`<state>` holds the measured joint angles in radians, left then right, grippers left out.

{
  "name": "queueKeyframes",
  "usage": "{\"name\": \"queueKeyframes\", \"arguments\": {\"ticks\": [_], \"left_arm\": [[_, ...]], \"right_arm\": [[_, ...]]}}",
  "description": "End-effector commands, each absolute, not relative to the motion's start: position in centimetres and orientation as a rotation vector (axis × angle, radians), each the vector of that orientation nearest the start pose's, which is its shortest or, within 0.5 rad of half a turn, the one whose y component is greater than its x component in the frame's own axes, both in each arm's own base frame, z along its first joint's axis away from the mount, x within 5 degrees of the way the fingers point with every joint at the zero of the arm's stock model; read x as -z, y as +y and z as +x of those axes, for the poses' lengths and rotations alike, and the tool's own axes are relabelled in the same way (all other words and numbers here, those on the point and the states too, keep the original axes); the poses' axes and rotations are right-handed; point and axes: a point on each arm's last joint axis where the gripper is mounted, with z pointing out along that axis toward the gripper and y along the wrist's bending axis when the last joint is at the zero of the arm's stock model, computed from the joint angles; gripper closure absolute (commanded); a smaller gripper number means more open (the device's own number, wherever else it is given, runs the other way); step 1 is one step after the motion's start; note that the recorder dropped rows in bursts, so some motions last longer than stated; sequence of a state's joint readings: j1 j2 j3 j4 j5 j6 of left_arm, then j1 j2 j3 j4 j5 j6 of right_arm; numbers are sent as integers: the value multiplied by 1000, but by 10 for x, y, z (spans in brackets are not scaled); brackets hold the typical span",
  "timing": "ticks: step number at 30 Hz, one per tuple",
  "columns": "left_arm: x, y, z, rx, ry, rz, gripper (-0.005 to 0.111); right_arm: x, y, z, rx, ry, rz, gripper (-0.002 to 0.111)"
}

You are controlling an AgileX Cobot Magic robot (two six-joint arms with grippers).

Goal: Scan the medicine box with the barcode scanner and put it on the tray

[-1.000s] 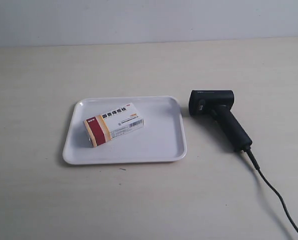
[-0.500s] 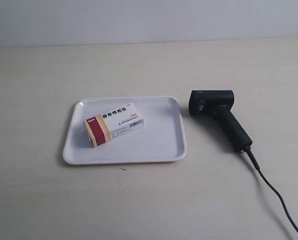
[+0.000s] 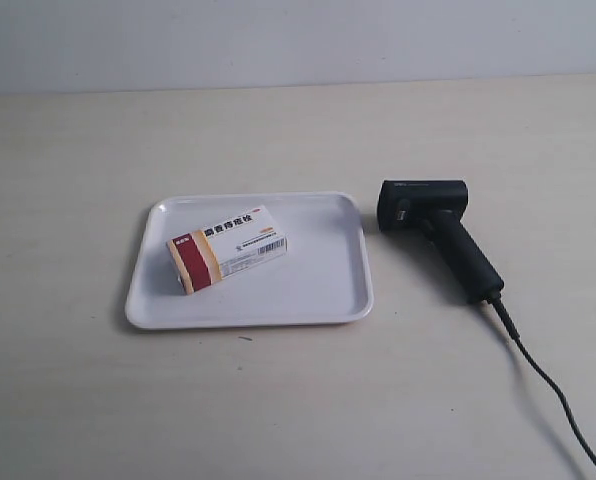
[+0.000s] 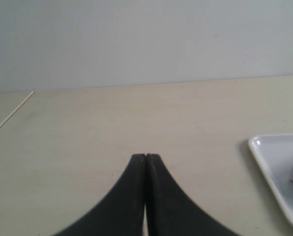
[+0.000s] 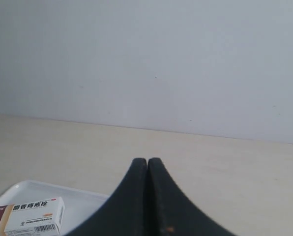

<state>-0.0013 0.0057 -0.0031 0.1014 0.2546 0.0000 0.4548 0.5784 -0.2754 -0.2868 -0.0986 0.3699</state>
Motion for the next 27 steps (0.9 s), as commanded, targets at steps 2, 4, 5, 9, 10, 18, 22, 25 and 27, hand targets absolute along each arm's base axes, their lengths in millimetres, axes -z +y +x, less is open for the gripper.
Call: {"name": "queueKeyframes", "arguments": {"ticks": [2, 4, 5, 9, 10, 18, 22, 25, 27], "left_arm": [[-190, 2, 55, -86, 1737, 58, 106], [-190, 2, 55, -86, 1737, 58, 106], [-190, 2, 55, -86, 1737, 58, 106], [-190, 2, 55, -86, 1737, 58, 106], [-190, 2, 55, -86, 1737, 58, 106], [-190, 2, 55, -86, 1737, 58, 106], [-190, 2, 55, -86, 1737, 58, 106], [-190, 2, 55, -86, 1737, 58, 106], [-190, 2, 55, -86, 1737, 58, 106]], "right_arm": [[-255, 54, 107, -508, 1706, -224, 108], [-239, 51, 101, -523, 1714, -204, 108], [-232, 49, 98, -519, 1714, -207, 108], [-209, 41, 84, -545, 1698, -153, 108], [-204, 39, 80, -529, 1694, -171, 108], [-198, 33, 67, -440, 1717, -269, 108], [-198, 32, 66, -440, 1707, -269, 108], [-202, 30, 63, -437, 1661, -248, 108], [-204, 25, 63, -399, 1636, -194, 108]]}}
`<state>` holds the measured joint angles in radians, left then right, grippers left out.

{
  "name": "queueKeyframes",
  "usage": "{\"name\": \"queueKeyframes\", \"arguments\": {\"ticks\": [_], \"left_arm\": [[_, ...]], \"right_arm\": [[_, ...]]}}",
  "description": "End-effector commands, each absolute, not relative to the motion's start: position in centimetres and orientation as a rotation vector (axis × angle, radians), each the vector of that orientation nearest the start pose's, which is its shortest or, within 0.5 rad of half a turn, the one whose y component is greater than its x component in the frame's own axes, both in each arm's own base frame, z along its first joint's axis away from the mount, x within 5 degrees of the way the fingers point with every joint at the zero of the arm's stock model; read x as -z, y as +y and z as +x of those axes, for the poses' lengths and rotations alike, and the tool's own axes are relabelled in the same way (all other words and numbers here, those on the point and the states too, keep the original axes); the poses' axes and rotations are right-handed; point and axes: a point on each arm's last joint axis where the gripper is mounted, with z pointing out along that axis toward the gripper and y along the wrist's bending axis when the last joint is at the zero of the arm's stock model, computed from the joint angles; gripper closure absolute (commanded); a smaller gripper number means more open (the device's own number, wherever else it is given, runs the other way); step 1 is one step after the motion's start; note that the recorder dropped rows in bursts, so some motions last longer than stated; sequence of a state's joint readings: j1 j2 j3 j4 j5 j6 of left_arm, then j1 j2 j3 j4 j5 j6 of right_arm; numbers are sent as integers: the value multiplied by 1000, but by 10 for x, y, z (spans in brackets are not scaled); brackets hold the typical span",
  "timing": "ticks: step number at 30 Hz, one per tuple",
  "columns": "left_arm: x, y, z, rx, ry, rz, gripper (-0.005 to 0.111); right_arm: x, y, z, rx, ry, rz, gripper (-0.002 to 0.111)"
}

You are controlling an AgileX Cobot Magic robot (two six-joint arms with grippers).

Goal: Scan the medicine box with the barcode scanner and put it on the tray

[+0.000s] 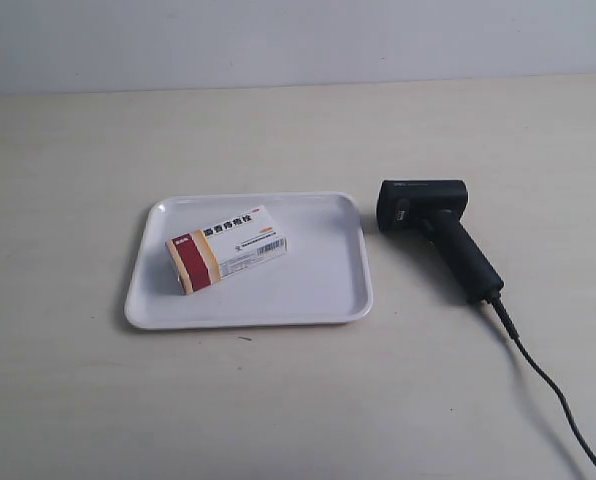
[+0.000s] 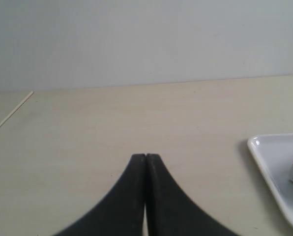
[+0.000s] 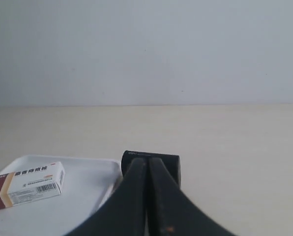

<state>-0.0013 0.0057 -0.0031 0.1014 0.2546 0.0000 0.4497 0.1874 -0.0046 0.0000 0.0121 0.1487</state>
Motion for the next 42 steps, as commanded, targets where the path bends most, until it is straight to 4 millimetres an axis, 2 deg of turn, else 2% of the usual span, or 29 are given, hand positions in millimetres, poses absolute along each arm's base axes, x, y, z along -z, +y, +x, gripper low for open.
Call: {"name": "queueKeyframes", "arguments": {"ticks": [1, 5, 10, 17, 42], "left_arm": [[-190, 2, 55, -86, 1737, 58, 106], [-190, 2, 55, -86, 1737, 58, 106], [-190, 2, 55, -86, 1737, 58, 106], [-190, 2, 55, -86, 1737, 58, 106], [-190, 2, 55, -86, 1737, 58, 106]], "right_arm": [[-205, 21, 63, -367, 1622, -140, 108], [-206, 10, 60, -258, 1590, -10, 108], [-204, 4, 56, -179, 1586, 67, 108], [-198, 4, 56, -162, 1656, 68, 108], [-197, 4, 56, -162, 1660, 68, 108]]}}
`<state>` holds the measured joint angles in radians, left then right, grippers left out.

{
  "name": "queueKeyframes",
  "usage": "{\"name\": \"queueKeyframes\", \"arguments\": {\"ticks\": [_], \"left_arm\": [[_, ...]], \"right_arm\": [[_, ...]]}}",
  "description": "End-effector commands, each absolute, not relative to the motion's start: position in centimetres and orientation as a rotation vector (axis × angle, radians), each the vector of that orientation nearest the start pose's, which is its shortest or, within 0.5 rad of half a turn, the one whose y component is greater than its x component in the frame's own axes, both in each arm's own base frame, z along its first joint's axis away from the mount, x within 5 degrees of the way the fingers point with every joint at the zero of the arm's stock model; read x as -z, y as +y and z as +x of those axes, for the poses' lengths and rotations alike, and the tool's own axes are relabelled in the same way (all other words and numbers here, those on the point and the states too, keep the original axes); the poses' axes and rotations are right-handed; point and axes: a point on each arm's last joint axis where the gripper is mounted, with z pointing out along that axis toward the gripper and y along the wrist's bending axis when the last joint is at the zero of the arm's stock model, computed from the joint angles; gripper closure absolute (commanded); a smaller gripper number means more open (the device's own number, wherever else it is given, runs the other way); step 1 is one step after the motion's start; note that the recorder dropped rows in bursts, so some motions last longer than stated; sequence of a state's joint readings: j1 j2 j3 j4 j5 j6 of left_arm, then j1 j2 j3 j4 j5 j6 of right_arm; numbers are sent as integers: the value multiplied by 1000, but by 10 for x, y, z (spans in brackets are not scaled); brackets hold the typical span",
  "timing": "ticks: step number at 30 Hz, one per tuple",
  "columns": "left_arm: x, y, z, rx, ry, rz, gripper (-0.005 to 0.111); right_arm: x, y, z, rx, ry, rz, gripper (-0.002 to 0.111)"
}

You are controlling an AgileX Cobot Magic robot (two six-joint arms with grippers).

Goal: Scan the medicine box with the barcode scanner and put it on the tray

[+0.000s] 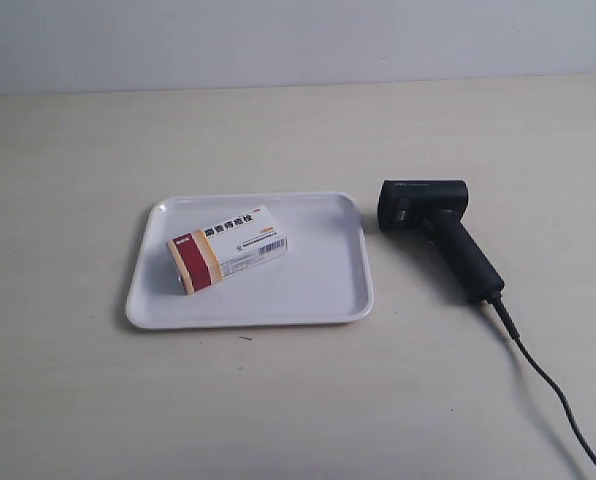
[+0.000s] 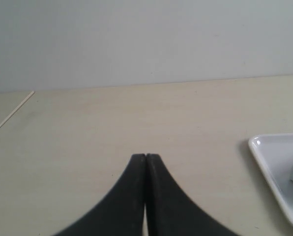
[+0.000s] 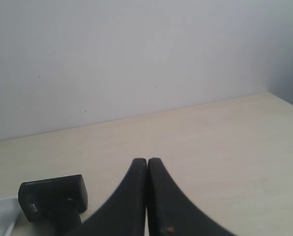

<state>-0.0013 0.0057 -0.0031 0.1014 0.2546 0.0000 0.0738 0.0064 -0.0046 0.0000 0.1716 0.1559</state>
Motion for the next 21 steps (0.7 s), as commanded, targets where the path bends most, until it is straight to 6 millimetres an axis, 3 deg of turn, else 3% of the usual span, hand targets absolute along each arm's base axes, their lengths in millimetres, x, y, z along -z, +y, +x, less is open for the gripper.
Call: {"name": "queueKeyframes", "arguments": {"ticks": [1, 21], "left_arm": [[-190, 2, 55, -86, 1737, 58, 106], [-190, 2, 55, -86, 1737, 58, 106]], "right_arm": [[-197, 4, 56, -162, 1660, 68, 108], [-197, 4, 56, -164, 1660, 69, 108]]}}
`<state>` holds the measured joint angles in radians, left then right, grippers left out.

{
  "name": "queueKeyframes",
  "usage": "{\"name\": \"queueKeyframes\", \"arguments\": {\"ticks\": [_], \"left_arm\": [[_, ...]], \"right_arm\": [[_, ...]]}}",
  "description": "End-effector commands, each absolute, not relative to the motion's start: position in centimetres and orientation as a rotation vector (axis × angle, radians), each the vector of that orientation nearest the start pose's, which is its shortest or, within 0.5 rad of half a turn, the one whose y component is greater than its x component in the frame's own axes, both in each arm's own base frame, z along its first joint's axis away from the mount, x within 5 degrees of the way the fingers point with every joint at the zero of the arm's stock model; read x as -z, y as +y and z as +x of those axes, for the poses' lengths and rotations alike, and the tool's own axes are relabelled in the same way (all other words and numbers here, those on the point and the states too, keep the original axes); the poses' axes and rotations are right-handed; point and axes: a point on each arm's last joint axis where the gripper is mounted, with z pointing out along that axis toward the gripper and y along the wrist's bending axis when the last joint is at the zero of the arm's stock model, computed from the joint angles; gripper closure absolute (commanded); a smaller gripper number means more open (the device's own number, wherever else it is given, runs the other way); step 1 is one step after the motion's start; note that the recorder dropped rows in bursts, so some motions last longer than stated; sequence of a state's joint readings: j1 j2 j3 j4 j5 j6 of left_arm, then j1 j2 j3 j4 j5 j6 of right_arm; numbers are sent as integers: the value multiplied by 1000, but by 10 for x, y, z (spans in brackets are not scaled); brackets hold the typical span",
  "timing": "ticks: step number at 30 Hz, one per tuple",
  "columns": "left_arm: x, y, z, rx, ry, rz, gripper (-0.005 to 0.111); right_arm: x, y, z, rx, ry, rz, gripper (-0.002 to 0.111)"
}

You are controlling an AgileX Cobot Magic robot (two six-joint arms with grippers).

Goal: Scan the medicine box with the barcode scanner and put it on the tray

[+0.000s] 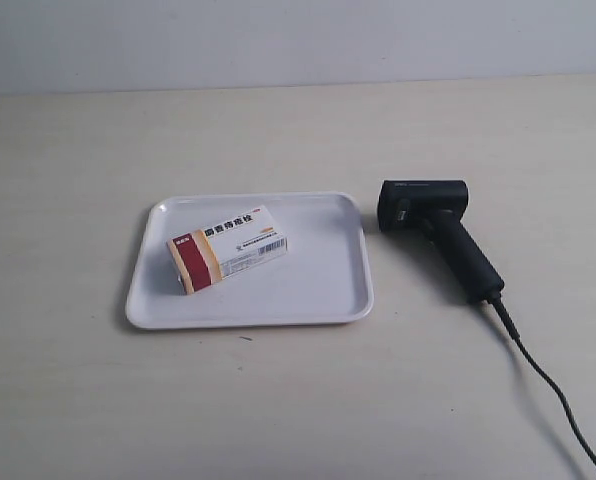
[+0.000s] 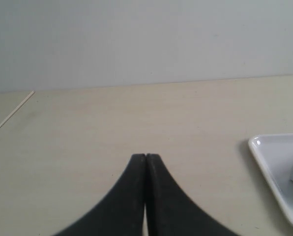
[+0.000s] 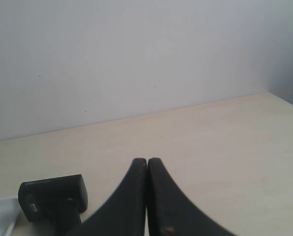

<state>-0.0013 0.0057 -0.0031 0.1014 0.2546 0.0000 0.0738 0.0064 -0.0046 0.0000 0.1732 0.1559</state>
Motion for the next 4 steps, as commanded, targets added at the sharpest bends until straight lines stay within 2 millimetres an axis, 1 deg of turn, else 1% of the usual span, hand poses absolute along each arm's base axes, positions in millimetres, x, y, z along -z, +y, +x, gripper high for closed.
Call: {"name": "queueKeyframes", "arguments": {"ticks": [1, 4], "left_arm": [[-190, 2, 55, -86, 1737, 58, 106], [-190, 2, 55, -86, 1737, 58, 106]], "right_arm": [[-197, 4, 56, -164, 1660, 69, 108], [-197, 4, 56, -164, 1660, 69, 108]]}}
